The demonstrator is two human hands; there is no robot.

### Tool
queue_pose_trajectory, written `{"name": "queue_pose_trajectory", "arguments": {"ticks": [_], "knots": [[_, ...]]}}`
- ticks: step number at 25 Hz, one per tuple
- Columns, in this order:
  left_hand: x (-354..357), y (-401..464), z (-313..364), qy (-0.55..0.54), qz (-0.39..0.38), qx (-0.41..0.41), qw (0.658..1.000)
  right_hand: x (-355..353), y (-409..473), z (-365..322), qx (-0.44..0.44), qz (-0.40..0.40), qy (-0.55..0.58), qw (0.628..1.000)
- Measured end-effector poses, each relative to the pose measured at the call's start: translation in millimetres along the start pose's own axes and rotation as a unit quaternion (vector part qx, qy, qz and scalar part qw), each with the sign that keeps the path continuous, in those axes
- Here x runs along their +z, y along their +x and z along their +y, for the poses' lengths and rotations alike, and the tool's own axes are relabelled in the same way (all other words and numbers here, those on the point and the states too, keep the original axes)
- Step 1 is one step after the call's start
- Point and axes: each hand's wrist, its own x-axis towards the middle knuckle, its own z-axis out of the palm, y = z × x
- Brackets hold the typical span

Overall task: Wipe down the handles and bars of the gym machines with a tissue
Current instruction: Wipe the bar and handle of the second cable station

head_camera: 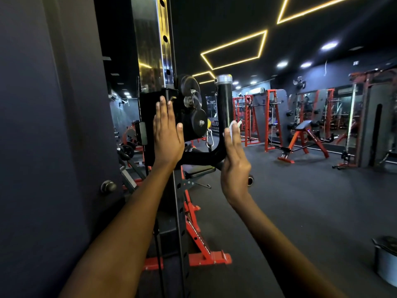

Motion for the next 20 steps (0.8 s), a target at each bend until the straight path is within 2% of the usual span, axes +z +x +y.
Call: {"name": "queue_pose_trajectory", "arguments": {"ticks": [3,5,6,7,8,9,10,12,14,15,16,17,18,19,20], "knots": [[0.5,-3.3,-4.8,-0.004,0.003,0.018,1.000,13.5,-56.6,1.2,0.033,-0.010,0.007,0.999],[0.5,-3.9,-6.7,-0.007,0.004,0.025,1.000,12.9,-90.2,0.0,0.051,-0.083,0.030,0.995],[0.6,-4.7,-7.8,-0.010,0.001,0.026,1.000,10.0,-99.2,-3.7,0.091,-0.108,0.074,0.987],[1.1,-5.3,-9.2,-0.011,-0.002,0.029,1.000,6.1,-97.9,-9.9,0.149,-0.088,0.124,0.977],[1.8,-6.0,-10.2,-0.011,-0.002,0.033,0.999,4.0,-89.5,-12.1,0.186,-0.016,0.157,0.970],[2.2,-6.8,-10.4,-0.009,0.001,0.037,0.999,2.2,-74.7,-16.6,0.199,0.060,0.159,0.965],[2.3,-7.1,-10.5,-0.010,0.005,0.039,0.999,2.8,-58.8,-20.9,0.178,0.099,0.143,0.969],[2.5,-7.6,-10.6,-0.011,0.008,0.043,0.999,15.6,-44.8,-27.9,0.134,0.115,0.120,0.977],[2.7,-8.2,-11.7,-0.012,0.006,0.049,0.999,29.1,-50.9,-44.5,0.212,0.132,0.170,0.953],[2.7,-8.1,-12.4,-0.013,0.007,0.052,0.999,31.5,-58.3,-53.7,0.287,0.140,0.206,0.925],[2.8,-8.0,-13.1,-0.015,0.008,0.055,0.998,30.2,-61.5,-61.0,0.386,0.134,0.252,0.877],[3.2,-8.7,-14.0,-0.017,0.006,0.058,0.998,31.1,-60.5,-60.3,0.496,0.121,0.296,0.807],[3.4,-9.6,-14.7,-0.020,0.004,0.060,0.998,35.0,-53.8,-53.2,0.594,0.096,0.349,0.718],[3.3,-10.7,-15.3,-0.022,0.000,0.061,0.998,37.6,-42.3,-46.8,0.657,0.058,0.412,0.628],[2.7,-10.8,-16.0,-0.025,-0.004,0.064,0.998,38.0,-30.3,-44.9,0.682,0.021,0.469,0.560]]}}
